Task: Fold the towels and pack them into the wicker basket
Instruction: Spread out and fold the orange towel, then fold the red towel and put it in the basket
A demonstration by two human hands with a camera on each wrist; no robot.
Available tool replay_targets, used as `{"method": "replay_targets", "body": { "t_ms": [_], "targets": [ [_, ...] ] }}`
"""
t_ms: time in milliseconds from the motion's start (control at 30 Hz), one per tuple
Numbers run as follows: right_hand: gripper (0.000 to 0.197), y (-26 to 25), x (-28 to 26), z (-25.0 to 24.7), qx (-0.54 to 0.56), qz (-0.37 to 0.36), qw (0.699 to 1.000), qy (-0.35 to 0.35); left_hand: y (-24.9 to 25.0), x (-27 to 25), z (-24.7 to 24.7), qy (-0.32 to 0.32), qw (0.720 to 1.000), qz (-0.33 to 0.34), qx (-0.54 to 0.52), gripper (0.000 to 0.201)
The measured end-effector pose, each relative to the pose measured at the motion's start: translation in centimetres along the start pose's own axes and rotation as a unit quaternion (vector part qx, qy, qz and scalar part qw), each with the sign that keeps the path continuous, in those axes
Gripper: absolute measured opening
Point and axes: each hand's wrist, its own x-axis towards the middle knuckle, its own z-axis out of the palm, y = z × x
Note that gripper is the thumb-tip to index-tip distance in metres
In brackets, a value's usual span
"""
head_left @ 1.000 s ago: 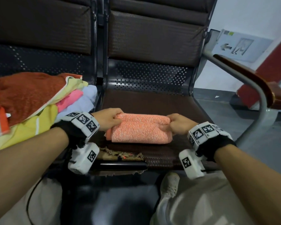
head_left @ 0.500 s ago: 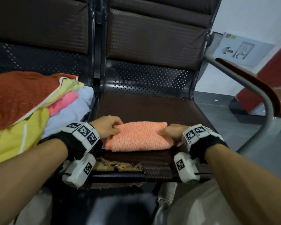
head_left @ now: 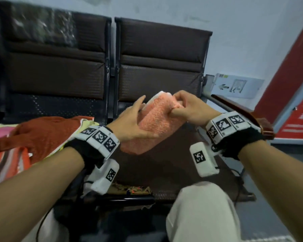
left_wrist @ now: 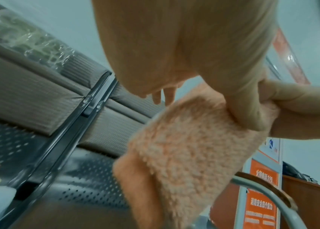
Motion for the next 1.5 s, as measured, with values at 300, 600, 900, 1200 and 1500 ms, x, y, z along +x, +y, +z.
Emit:
{"method": "replay_targets", "body": {
  "t_ms": [300,600,900,1200,1500],
  "targets": [
    [0.016,0.3,-10.2,-7.6,0.096,-0.029,0.99,0.099,10.3,-0.4,1.8,-0.109,0.994,0.021,-0.005,0.046],
    [0.01,10.3,-24.9,-9.8,0.21,0.144,0.938,0.235,17.0,-0.2,16.6,-0.298,0.946,0.078,0.096,0.064],
    [0.024,20.7,-42.7,-4.3,0.148,0.347,0.891,0.253,14.5,-5.1,37.6,-0.396,0.89,0.145,0.172,0.033],
    [0.022,26.0,-52.0,1.4,0.03,0.532,0.846,0.019,9.9,-13.4,50.0,-0.604,0.765,0.139,0.177,0.034],
    [0.04,30.7,-52.6,5.6,-0.011,0.619,0.777,-0.115,8.2,-13.1,49.6,-0.583,0.784,0.122,0.175,0.032]
  ]
}}
